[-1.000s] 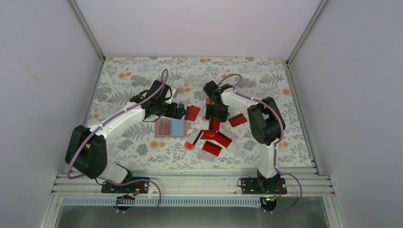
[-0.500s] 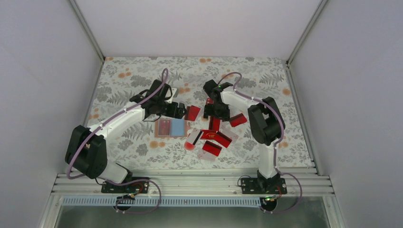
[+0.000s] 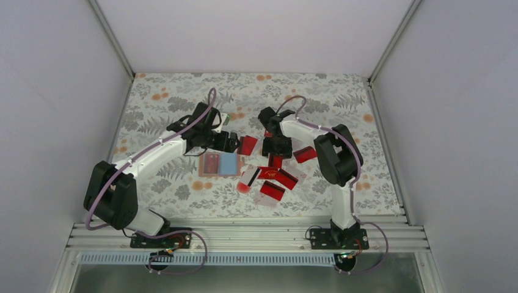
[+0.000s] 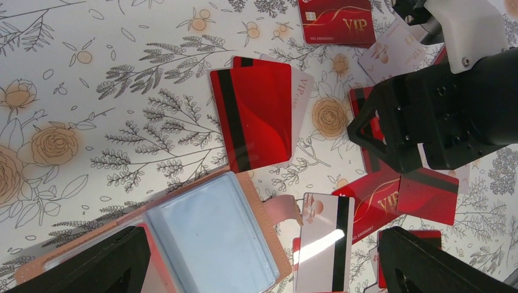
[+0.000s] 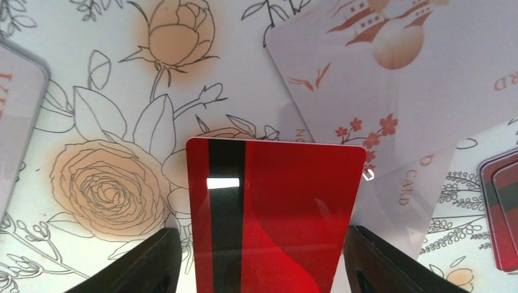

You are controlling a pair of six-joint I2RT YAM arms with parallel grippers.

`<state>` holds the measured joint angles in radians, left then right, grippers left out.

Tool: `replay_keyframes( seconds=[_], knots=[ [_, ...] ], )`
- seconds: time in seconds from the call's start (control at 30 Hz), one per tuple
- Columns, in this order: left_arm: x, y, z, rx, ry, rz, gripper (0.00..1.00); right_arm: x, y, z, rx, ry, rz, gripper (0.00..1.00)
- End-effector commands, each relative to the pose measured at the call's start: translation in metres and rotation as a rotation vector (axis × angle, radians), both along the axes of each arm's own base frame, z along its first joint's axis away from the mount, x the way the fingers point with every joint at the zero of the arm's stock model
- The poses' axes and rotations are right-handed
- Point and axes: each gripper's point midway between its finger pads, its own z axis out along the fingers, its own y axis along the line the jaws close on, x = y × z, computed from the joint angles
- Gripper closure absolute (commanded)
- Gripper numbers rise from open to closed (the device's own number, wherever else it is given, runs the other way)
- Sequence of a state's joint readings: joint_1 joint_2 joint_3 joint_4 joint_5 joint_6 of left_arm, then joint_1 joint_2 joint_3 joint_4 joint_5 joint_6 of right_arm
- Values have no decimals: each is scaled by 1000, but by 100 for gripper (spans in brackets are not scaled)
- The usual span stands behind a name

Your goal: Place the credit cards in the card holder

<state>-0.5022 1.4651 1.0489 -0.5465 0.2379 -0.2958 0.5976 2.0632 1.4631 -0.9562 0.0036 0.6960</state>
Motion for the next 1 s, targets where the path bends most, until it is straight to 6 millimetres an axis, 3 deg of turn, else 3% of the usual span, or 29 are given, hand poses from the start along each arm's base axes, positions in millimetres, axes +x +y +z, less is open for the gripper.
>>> replay_keyframes(
  seconds=[0.0,0.23,0.67,0.97],
  knots=[
    [2,-3,7,-11,-35,-11,6,-25,-15,-43,-55,75,-10,34],
    [1,-2,6,-10,-31,-12,6,-26,-15,-51,-57,80,-4,41],
    [5,-7,9,-29,-32,-14,6,17,17,5,69,-88,36,44],
    [5,-11,11,-46,-28,-23,6,31,29,22,117,-146,60,44]
  ],
)
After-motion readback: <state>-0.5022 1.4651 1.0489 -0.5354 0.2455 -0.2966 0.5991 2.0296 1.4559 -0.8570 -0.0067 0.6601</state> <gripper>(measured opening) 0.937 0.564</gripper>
